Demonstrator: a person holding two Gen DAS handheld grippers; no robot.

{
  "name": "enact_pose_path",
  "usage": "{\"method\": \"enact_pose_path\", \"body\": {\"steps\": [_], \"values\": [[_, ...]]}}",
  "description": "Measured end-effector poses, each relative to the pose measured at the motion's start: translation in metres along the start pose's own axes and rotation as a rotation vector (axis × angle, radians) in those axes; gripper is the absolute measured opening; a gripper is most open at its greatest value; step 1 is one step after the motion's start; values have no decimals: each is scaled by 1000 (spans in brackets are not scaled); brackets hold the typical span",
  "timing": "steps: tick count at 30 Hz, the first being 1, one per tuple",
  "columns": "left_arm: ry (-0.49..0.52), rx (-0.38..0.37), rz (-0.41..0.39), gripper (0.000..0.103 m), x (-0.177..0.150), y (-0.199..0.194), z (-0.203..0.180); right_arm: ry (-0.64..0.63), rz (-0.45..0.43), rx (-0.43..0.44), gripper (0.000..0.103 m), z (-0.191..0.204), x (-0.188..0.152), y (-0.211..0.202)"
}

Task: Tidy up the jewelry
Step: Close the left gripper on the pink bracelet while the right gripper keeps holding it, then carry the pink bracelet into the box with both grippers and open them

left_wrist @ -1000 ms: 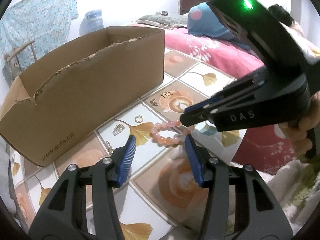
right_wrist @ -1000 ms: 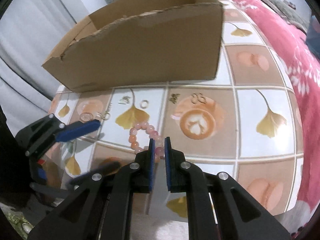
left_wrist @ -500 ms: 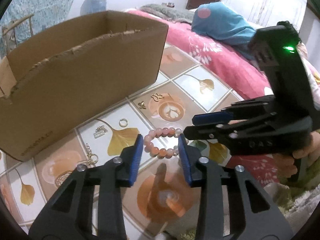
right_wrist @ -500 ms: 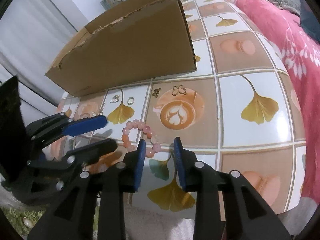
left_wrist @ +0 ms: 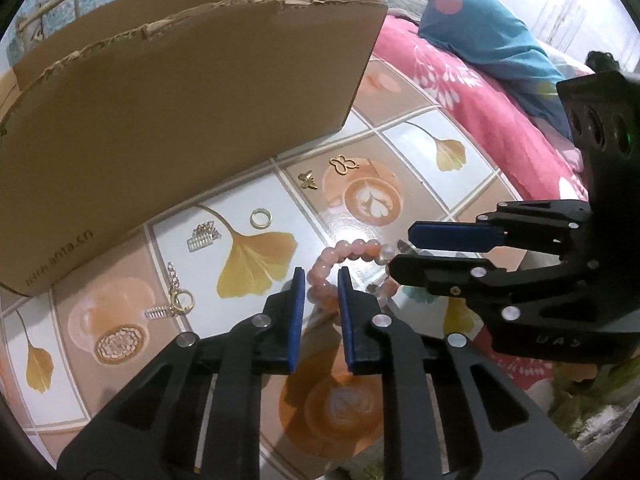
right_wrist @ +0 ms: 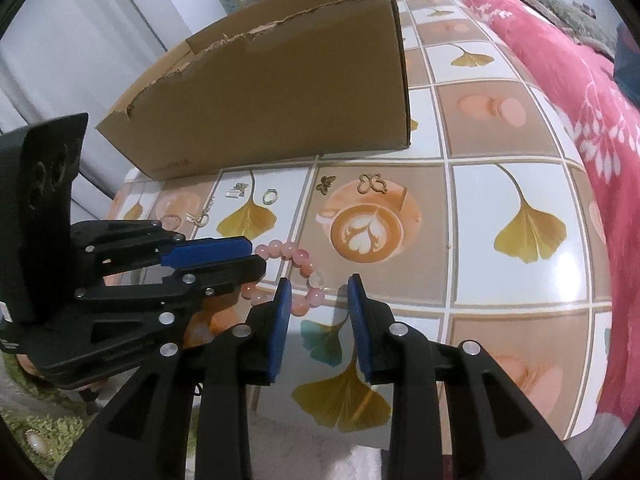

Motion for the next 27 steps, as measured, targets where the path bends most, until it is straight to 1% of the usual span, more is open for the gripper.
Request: {"method": "enact_pose_path", "body": {"steps": [5,7,8,10,14,16,18,19,21,24,27], "values": [[10,4,4,15,-2,-3,-1,-32,-2,-2,27,4,1,2],[19,5,4,15,-1,-3,-2,-49,8,-6,24,7,2,6],[20,4,5,15,-1,-2,-2,-59,7,-15,21,9,2,8],[24,-3,6,15,0,-1,-3,-84,7,-30,19,10,1,9],[29,-15,-7,15,1,-1,-3,-113,7,-59,11,10,-1,11],[31,-20,-17,15,1,-1,-3,-115,7,-61,10,10,-1,11],[45,-20,-28,9,0,-1,-3,-123,6,-67,10,12,-2,11],[50,-21,-31,9,0,-1,-3,-124,3,-71,10,12,-2,11],[60,-31,-36,8,0,-1,-6,-128,-3,-79,10,12,-1,9],[72,-67,-62,8,1,-6,-11,-146,-29,-101,9,17,3,2],[98,-71,-101,8,7,-17,-17,-162,-54,-123,9,19,10,-7]]}}
Point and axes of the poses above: each gripper's, at about its wrist camera, not at the fingertips, and y roughly the way its jaws point, z to its left, x to its top, the point moved 8 cm from there along y, roughly the way its jaws point, and after that the axes turned 15 degrees about -z, right-handed, at the moved point
